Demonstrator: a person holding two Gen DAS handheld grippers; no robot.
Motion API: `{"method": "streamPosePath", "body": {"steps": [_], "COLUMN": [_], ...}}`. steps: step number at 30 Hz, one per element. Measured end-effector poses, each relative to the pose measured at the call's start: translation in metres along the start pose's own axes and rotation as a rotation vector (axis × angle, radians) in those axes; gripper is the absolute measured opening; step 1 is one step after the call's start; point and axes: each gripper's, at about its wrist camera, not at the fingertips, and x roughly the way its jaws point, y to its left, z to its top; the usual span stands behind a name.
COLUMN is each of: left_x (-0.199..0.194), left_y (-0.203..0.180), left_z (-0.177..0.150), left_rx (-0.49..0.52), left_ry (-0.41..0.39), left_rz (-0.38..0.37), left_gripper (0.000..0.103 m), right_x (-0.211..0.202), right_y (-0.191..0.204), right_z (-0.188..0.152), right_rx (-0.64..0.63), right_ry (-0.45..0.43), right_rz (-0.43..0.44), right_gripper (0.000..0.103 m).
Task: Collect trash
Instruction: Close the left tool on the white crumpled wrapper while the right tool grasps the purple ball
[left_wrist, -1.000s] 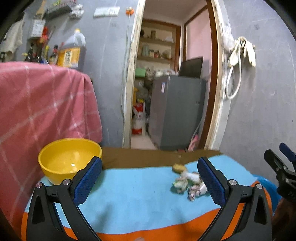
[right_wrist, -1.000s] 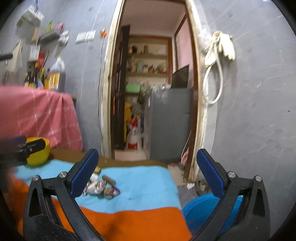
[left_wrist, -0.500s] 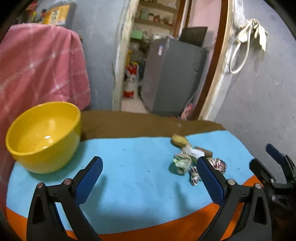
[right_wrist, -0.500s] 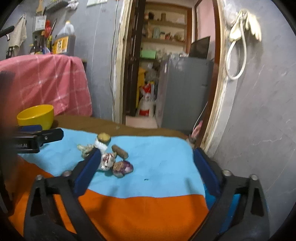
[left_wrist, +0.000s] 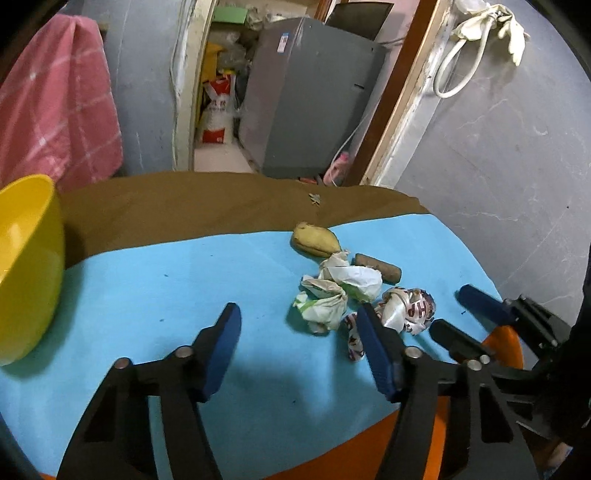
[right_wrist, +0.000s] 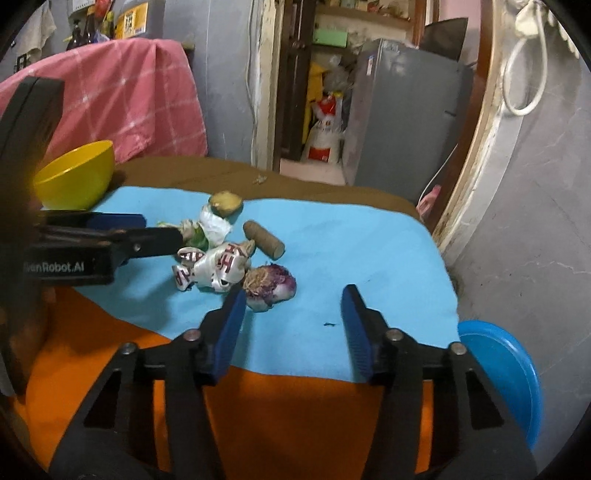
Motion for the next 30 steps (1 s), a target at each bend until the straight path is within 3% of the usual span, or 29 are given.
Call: {"method": "streamPosePath", "body": {"steps": [4, 13, 16, 18, 26, 30], "left_x": [0.009, 0.013, 0.014, 0.014, 0.009, 0.003], "left_y": [-0.001, 0.007, 0.010, 0.012, 0.012, 0.006], "left_z": [0.003, 0.004, 0.005, 0.005, 0.004, 0.002], "left_rx": [-0.011, -0.071, -0.090, -0.100, -0.110, -0.089], "left_ry": [0.045, 0.061, 0.062, 0.063, 0.051, 0.015], "left_rz": [-0.016, -0.073, -0.085, -0.089, -0.092, -0.069], "left_gripper": [0.040, 0.019, 0.012, 0.012, 0.008, 0.008], "right_x": [0.010, 0.028, 0.028, 0.028, 0.024, 0.013], "right_y": [0.002, 0.004, 0.005, 0.004, 0.004, 0.000], "right_z": [0.006, 0.017, 0.018, 0.017, 0.013, 0.009], "right_rx": [-0.019, -0.046, -0.053, -0.048, -0.039, -0.012], "right_ry": [0.054, 0.123, 0.124, 0.126, 0.102, 0.048], "right_rz": [0.032, 0.083, 0.077, 0.088, 0.092, 0.081], "right_gripper": [0.078, 0.078, 0.071, 0.065, 0.063, 0.063]}}
